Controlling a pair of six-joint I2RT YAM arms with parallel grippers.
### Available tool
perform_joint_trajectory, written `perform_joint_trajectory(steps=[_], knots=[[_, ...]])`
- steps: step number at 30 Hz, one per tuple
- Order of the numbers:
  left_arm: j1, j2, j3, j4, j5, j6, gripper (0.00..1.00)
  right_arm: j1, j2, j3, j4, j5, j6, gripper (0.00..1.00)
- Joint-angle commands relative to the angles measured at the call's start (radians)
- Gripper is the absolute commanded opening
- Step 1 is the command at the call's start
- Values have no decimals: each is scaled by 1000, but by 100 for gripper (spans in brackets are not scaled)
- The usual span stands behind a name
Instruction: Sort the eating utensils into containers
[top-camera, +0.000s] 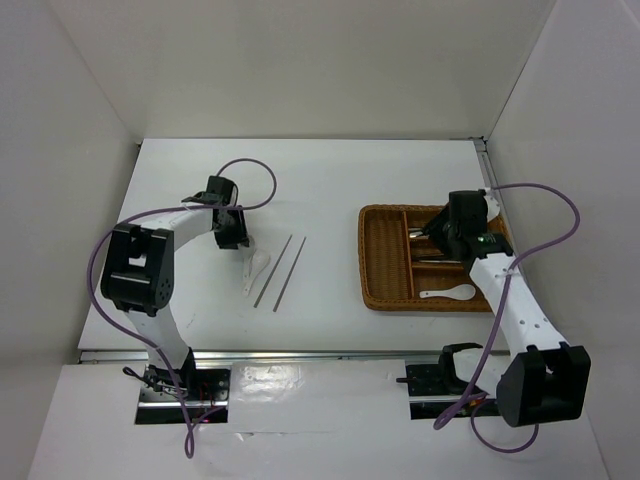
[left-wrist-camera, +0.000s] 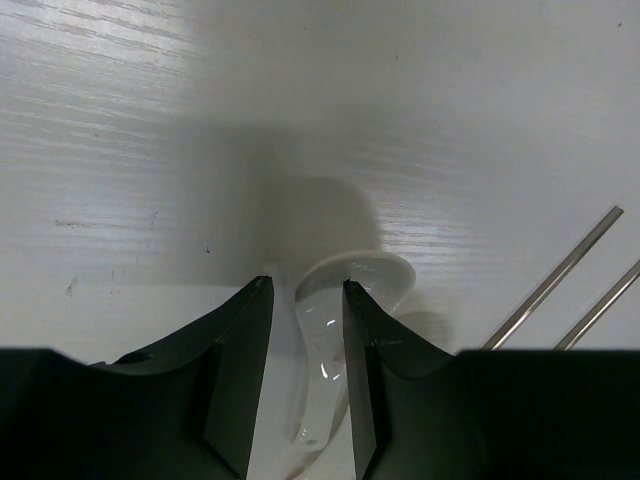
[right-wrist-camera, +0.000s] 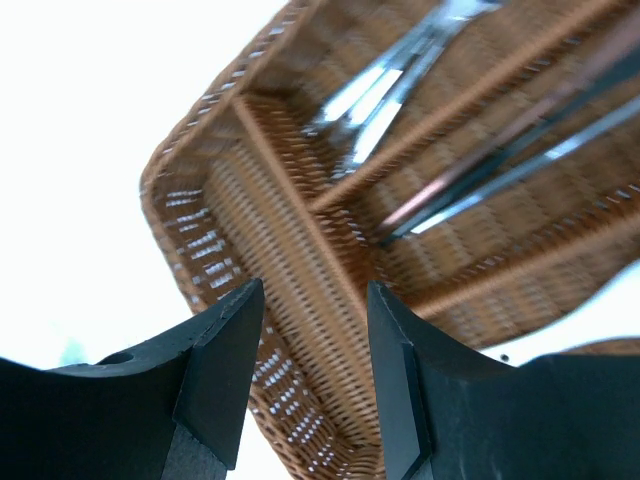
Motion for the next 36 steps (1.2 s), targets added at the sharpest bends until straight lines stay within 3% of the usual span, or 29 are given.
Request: perform_joint_trajectory(steps=[1, 6, 12, 18, 30, 36], knots=[[-1, 21, 10, 20, 3, 26, 47, 28, 12, 46, 124, -62, -59, 53], [-1, 40, 20, 20, 3, 35, 40, 95, 52, 75, 199, -101, -82, 53], [-1, 49, -2, 69, 3, 35, 23, 237, 127, 107, 299, -110, -154, 55], [-1, 37, 23, 107, 57, 7, 12, 332, 224, 138, 415, -236, -214, 55], [-1, -111, 118, 60, 144, -22, 11, 447, 471, 259, 658, -625, -274, 57], [-1, -101, 128, 71, 196, -51, 11, 491, 546, 319, 681, -667, -301, 59]])
